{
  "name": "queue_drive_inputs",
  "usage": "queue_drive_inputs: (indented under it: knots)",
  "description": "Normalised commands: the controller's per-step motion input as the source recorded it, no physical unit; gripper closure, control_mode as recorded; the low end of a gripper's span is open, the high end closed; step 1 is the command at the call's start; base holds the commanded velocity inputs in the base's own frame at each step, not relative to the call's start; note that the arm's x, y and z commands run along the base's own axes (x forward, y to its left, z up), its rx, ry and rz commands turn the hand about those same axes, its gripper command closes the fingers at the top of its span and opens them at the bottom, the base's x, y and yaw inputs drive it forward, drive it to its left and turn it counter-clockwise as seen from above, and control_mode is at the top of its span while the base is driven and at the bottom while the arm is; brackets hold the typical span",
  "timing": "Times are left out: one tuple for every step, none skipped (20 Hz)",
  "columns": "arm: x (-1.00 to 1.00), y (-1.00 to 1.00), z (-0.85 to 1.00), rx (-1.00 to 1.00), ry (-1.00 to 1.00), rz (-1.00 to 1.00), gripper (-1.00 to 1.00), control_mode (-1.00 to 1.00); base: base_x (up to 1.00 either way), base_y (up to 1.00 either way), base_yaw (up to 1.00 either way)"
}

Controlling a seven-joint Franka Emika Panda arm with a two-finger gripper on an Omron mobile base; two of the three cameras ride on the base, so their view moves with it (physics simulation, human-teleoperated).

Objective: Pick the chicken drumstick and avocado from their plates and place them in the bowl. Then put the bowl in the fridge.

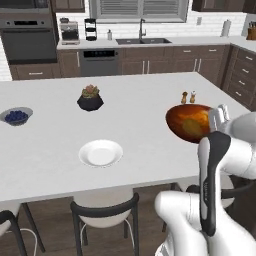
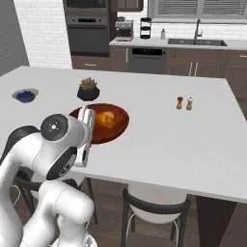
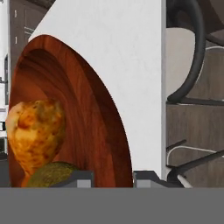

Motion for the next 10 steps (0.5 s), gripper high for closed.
queue_drive_inputs:
  knots:
    - [-0.95, 0.0, 0.8, 0.13, 0.0, -0.02, 1.0, -1.0, 0.0, 0.0, 0.0]
    - [-0.94, 0.0, 0.74, 0.12, 0.01, -0.03, 1.0, -1.0, 0.0, 0.0, 0.0]
    - [-0.97, 0.01, 0.66, 0.12, 0.02, -0.05, 1.0, -1.0, 0.0, 0.0, 0.0]
    - [-0.94, 0.19, 0.44, 0.09, 0.01, -0.09, 1.0, -1.0, 0.0, 0.0, 0.0]
    - [-1.0, 0.15, 0.42, 0.1, 0.01, -0.09, 1.0, -1.0, 0.0, 0.0, 0.0]
    - [-1.0, 0.14, 0.4, 0.1, 0.0, -0.08, 1.0, -1.0, 0.0, 0.0, 0.0]
    - [-1.0, 0.1, 0.33, 0.1, 0.0, -0.07, 1.0, -1.0, 0.0, 0.0, 0.0]
    - [-1.0, 0.11, 0.24, 0.1, 0.0, -0.07, 1.0, -1.0, 0.0, 0.0, 0.0]
    - [-1.0, 0.12, 0.22, 0.09, 0.0, -0.07, 1.0, -1.0, 0.0, 0.0, 0.0]
    - [-1.0, 0.12, 0.13, 0.06, 0.0, -0.07, 1.0, -1.0, 0.0, 0.0, 0.0]
